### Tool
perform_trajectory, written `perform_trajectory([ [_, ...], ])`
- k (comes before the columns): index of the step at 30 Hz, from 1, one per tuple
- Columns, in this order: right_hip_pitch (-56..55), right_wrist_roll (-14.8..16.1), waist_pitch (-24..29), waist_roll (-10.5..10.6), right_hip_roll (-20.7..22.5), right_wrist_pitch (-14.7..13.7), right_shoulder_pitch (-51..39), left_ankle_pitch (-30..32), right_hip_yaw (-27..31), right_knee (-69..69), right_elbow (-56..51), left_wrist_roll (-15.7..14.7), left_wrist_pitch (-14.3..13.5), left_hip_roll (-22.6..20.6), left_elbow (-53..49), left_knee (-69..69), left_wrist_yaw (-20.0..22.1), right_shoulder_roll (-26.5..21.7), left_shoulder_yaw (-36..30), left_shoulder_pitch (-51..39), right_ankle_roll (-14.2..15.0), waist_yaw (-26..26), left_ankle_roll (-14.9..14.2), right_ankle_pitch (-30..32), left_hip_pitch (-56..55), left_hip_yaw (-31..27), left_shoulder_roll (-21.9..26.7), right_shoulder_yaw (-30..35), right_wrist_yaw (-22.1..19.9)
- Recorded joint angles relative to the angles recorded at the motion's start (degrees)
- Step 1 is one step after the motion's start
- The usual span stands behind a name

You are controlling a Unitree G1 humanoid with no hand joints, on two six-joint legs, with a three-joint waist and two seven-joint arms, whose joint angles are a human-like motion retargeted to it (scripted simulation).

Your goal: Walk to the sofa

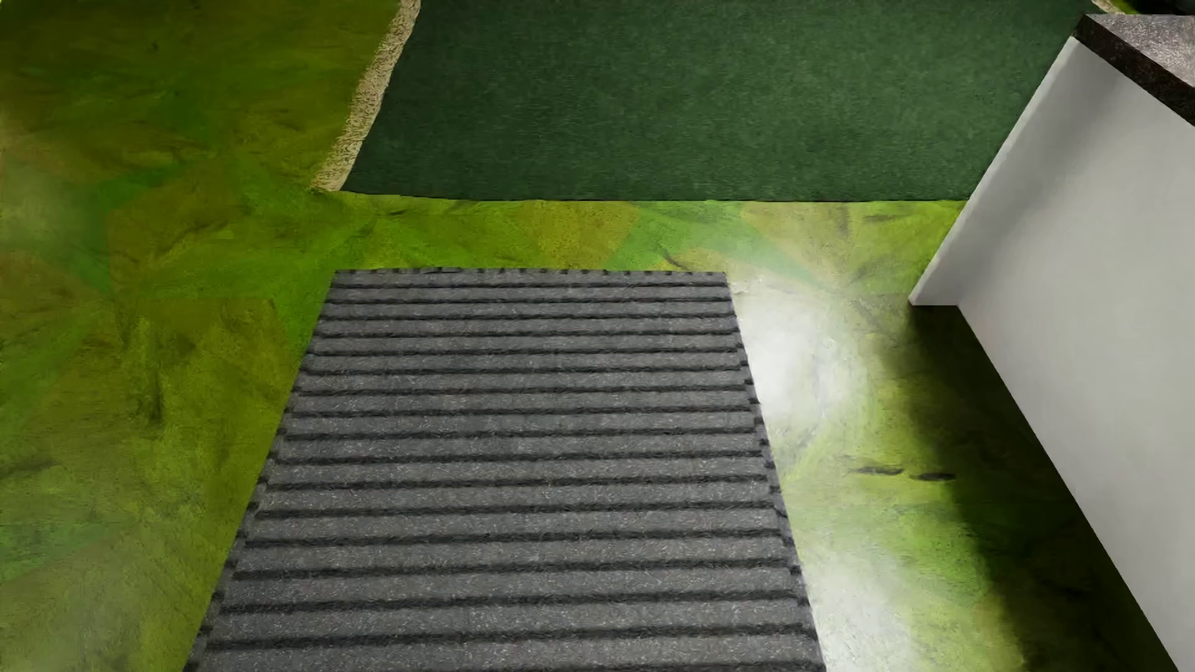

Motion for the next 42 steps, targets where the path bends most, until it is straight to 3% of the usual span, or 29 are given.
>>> perform_trajectory([
  [1, -1.45, 0.0, -0.21, 0.05, 0.6, 0.0, -0.47, -1.37, 0.0, 0.8, 0.09, 0.0, 0.0, 0.23, 0.73, 1.3, 0.0, 0.14, 3.83, 0.37, 0.0, -1.5, 0.0, 0.94, -1.52, 0.0, 0.15, 0.27, 0.0],
  [2, -0.93, 0.0, -1.02, 0.84, 1.44, 0.0, 0.75, -4.32, 0.0, 1.51, -0.47, 0.0, 0.0, 0.32, 0.51, -3.72, 0.0, -0.08, 5.47, 2.17, 0.0, 1.8, 0.0, 0.51, 0.69, 0.0, -0.14, 0.14, 0.0],
  [3, -1.24, 0.0, -0.14, 0.17, 1.0, 0.0, 0.01, -11.52, 0.0, 2.09, -0.98, 0.0, 0.0, -0.1, 0.31, 15.24, 0.0, -0.3, 4.22, 1.93, 0.0, -0.26, 0.0, 1.18, -2.33, 0.0, 0.29, 0.27, 0.0],
  [5, 0.84, 0.0, 1.29, 0.74, 1.94, 0.0, 0.0, -12.44, 0.0, 2.14, -3.52, 0.0, 0.0, 0.72, -0.24, 26.06, 0.0, -0.74, 4.31, 3.16, 0.0, 0.65, 0.0, -2.42, -8.92, 0.0, 0.39, -0.98, 0.0],
  [7, 5.02, 0.0, 4.34, 1.45, 1.81, 0.0, -2.19, -10.19, 0.0, 2.46, -4.08, 0.0, 0.0, 1.58, 1.23, 39.42, 0.0, -2.18, 4.84, 3.82, 0.0, 2.11, 0.0, -4.83, -15.43, 0.0, -0.83, 1.98, 0.0],
  [9, 6.72, 0.0, 3.16, -0.01, 0.27, 0.0, -3.99, -9.61, 0.0, 0.81, -3.42, 0.0, 0.0, 1.76, 0.98, 39.47, 0.0, -1.46, 4.55, 5.87, 0.0, 7.86, 0.0, -8.11, -22.18, 0.0, -0.43, 0.98, 0.0],
  [14, 19.18, 0.0, 4.19, -0.27, -1.31, 0.0, -7.66, 2.02, 0.0, -3.76, -6.71, 0.0, 0.0, 3.08, 5.19, 23.9, 0.0, -1.96, 5.11, 8.41, 0.0, 12.84, 0.0, -19.56, -33.43, 0.0, 0.03, -1.77, 0.0],
  [16, 22.66, 0.0, 4.67, -0.29, -2.14, 0.0, -8.71, 1.46, 0.0, -3.7, -6.14, 0.0, 0.0, 3.54, 6.19, 22.43, 0.0, -2.18, 5.68, 8.72, 0.0, 14.91, 0.0, -20.34, -35.82, 0.0, 0.04, -1.84, 0.0],
  [18, 24.93, 0.0, 4.48, -1.23, -4.05, 0.0, -8.14, 1.76, 0.0, -2.33, -4.18, 0.0, 0.0, 3.3, 6.2, 30.13, 0.0, -2.01, 4.79, 8.96, 0.0, 17.69, 0.0, -16.63, -37.88, 0.0, 0.72, 0.26, 0.0],
  [19, 24.63, 0.0, 4.27, -2.75, -5.95, 0.0, -7.06, 0.35, 0.0, 0.32, -1.97, 0.0, 0.0, 2.24, 7.32, 33.82, 0.0, -0.96, 3.31, 8.29, 0.0, 18.4, 0.0, -11.38, -38.25, 0.0, 0.82, 0.28, 0.0],
  [21, 21.22, 0.0, 3.43, -2.63, -7.4, 0.0, -2.32, -4.58, 0.0, 13.46, -1.61, 0.0, 0.0, 0.68, 7.25, 37.57, 0.0, -0.39, 5.35, 7.93, 0.0, 17.19, 0.0, 5.71, -33.87, 0.0, 0.52, -0.07, 0.0],
  [22, 16.71, 0.0, 4.06, -2.63, -7.64, 0.0, -1.6, -6.6, 0.0, 23.83, -1.11, 0.0, 0.0, -1.04, 6.98, 37.15, 0.0, -0.85, 6.63, 7.22, 0.0, 13.99, 0.0, 12.93, -30.71, 0.0, 0.2, 2.39, 0.0],
  [24, 3.37, 0.0, 4.47, -1.61, -7.41, 0.0, 0.4, -10.18, 0.0, 46.3, -0.13, 0.0, 0.0, -2.18, 3.59, 34.55, 0.0, -1.48, 6.94, 5.61, 0.0, 10.09, 0.0, 12.7, -23.14, 0.0, -0.17, 4.28, 0.0],
  [25, -2.5, 0.0, 5.16, -0.38, -5.8, 0.0, 1.82, -10.33, 0.0, 50.28, 0.4, 0.0, 0.0, -2.16, 1.14, 31.51, 0.0, -1.0, 8.03, 4.69, 0.0, 5.43, 0.0, 12.53, -18.48, 0.0, -0.41, 1.37, 0.0],
  [26, -8.35, 0.0, 5.14, 0.54, -5.04, 0.0, 3.64, -10.66, 0.0, 48.75, -0.67, 0.0, 0.0, -2.06, -1.4, 28.1, 0.0, -1.64, 7.54, 3.63, 0.0, 1.74, 0.0, 12.78, -13.94, 0.0, -0.07, 0.15, 0.0],
  [29, -17.31, 0.0, 5.7, 2.81, -3.27, 0.0, 6.24, -12.78, 0.0, 19.83, 0.77, 0.0, 0.0, -0.18, -7.77, 18.41, 0.0, -2.88, 10.49, 2.08, 0.0, -7.03, 0.0, 25.21, 1.88, 0.0, 1.12, 2.88, 0.0],
  [30, -19.31, 0.0, 5.21, 2.86, -3.44, 0.0, 7.39, -15.04, 0.0, 9.62, 0.28, 0.0, 0.0, 0.02, -9.38, 16.51, 0.0, -3.19, 10.65, 0.9, 0.0, -9.07, 0.0, 21.5, 5.5, 0.0, 1.8, 2.61, 0.0],
  [32, -21.43, 0.0, 3.99, 3.09, -3.33, 0.0, 8.58, -19.63, 0.0, -1.21, 2.06, 0.0, 0.0, -0.12, -10.28, 15.11, 0.0, -2.92, 11.09, -1.72, 0.0, -10.26, 0.0, -4.55, 11.91, 0.0, 2.72, 2.99, 0.0],
  [33, -22.76, 0.0, 3.8, 3.19, -3.98, 0.0, 8.82, -20.53, 0.0, -0.49, 2.47, 0.0, 0.0, 0.05, -9.67, 15.99, 0.0, -2.94, 12.56, -2.17, 0.0, -12.04, 0.0, -7.47, 13.39, 0.0, 2.36, 4.16, 0.0],
  [35, -26.34, 0.0, 3.92, 5.06, -2.24, 0.0, 9.37, -14.37, 0.0, 5.28, 3.23, 0.0, 0.0, 1.9, -7.1, 20.52, 0.0, -2.66, 14.08, -1.72, 0.0, -13.74, 0.0, 16.45, 15.75, 0.0, 1.16, 5.13, 0.0],
  [36, -26.42, 0.0, 4.24, 6.83, -0.66, 0.0, 8.96, -5.73, 0.0, 10.27, 4.11, 0.0, 0.0, 3.9, -5.18, 26.33, 0.0, -2.52, 14.71, -0.19, 0.0, -14.19, 0.0, 22.87, 15.34, 0.0, -0.09, 5.95, 0.0],
  [37, -23.41, 0.0, 4.15, 7.7, 1.08, 0.0, 8.92, 5.91, 0.0, 12.44, 4.75, 0.0, 0.0, 5.18, -3.06, 35.86, 0.0, -2.64, 13.65, 1.66, 0.0, -12.82, 0.0, 22.77, 13.31, 0.0, -0.98, 6.24, 0.0],
  [38, -20.85, 0.0, 3.65, 7.65, 2.87, 0.0, 8.93, 13.19, 0.0, 13.88, 4.95, 0.0, 0.0, 5.89, -2.18, 47.68, 0.0, -2.14, 12.77, 3.42, 0.0, -11.05, 0.0, 21.75, 7.57, 0.0, -1.36, 4.4, 0.0],
  [39, -16.23, 0.0, 4.37, 8.08, 4.22, 0.0, 8.1, 8.8, 0.0, 13.31, 3.36, 0.0, 0.0, 7.12, -1.38, 59.25, 0.0, -2.61, 10.11, 4.46, 0.0, -9.07, 0.0, 18.84, 2.29, 0.0, -1.28, 4.54, 0.0],
  [40, -10.46, 0.0, 4.99, 7.6, 4.14, 0.0, 6.92, -0.72, 0.0, 11.5, 2.48, 0.0, 0.0, 7.55, -1.16, 65.81, 0.0, -2.68, 8.95, 5.61, 0.0, -6.09, 0.0, 14.57, -2.85, 0.0, -1.24, 4.03, 0.0],
  [42, -0.86, 0.0, 4.45, 4.26, 2.38, 0.0, 2.93, -10.05, 0.0, 7.13, 0.55, 0.0, 0.0, 6.5, 0.86, 64.66, 0.0, -2.85, 9.09, 7.83, 0.0, 1.31, 0.0, 6.47, -13.34, 0.0, -0.72, 4.35, 0.0],
])
